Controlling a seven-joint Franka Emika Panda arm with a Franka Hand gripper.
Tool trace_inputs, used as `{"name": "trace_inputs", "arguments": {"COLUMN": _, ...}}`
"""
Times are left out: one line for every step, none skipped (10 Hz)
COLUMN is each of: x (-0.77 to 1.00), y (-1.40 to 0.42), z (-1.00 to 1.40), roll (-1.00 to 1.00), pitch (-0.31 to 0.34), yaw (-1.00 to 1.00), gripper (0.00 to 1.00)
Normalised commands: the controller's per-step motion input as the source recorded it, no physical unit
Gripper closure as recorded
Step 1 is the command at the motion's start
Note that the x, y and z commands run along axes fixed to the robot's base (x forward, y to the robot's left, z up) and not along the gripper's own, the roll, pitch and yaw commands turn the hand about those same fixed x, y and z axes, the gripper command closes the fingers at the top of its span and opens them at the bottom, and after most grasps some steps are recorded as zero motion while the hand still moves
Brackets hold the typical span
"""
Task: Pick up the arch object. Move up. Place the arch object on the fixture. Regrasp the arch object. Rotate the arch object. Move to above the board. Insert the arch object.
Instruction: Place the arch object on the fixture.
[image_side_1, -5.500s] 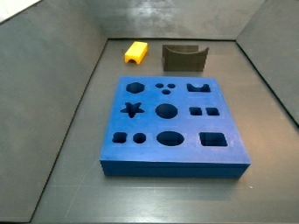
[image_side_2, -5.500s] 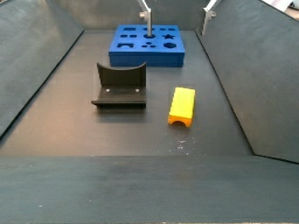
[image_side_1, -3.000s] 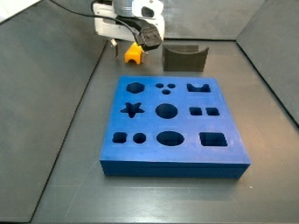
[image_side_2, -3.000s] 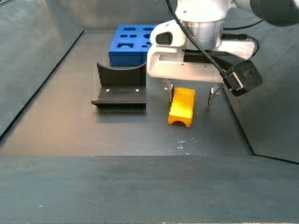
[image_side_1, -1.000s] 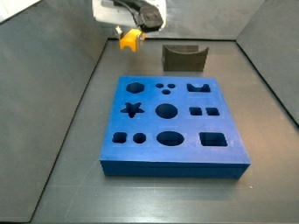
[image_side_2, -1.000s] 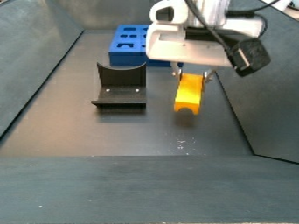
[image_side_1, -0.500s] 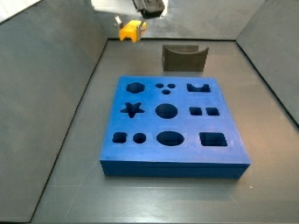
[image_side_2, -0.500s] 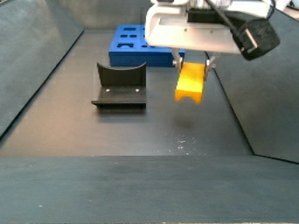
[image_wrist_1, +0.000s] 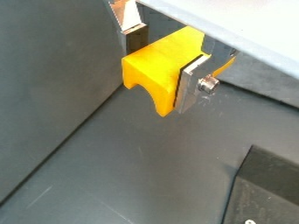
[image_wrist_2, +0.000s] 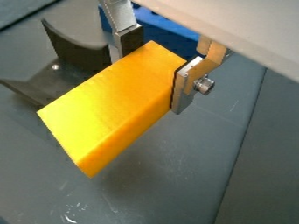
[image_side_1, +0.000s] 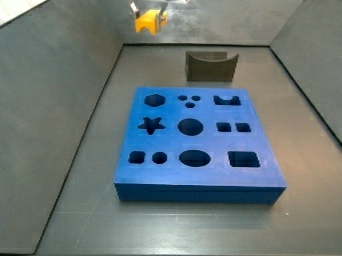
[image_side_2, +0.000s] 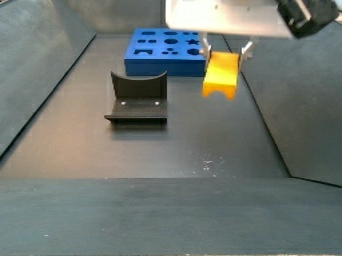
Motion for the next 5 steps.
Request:
{"name": "trace_inputs", "arguments": {"x": -0.02, "y": 0.01, "z": 0.92, "roll": 0.08, "pitch": 0.049, "yaw": -0.02, "gripper": 1.00}}
{"name": "trace_inputs", "arguments": {"x": -0.02, "y": 0.01, "z": 0.85, "roll": 0.08, "pitch": 0.054, "yaw": -0.01, "gripper": 1.00}}
{"name": "trace_inputs", "arguments": {"x": -0.01, "y": 0.01, "z": 0.69, "roll": 0.08, "pitch": 0.059, "yaw": 0.00, "gripper": 1.00}}
{"name": "trace_inputs", "arguments": {"x": -0.01, "y": 0.01, "z": 0.57, "roll": 0.08, "pitch": 0.069, "yaw": 0.01, "gripper": 1.00}}
{"name": "trace_inputs", "arguments": {"x": 0.00, "y": 0.01, "z": 0.45, "roll": 0.08, "pitch": 0.075, "yaw": 0.01, "gripper": 1.00}}
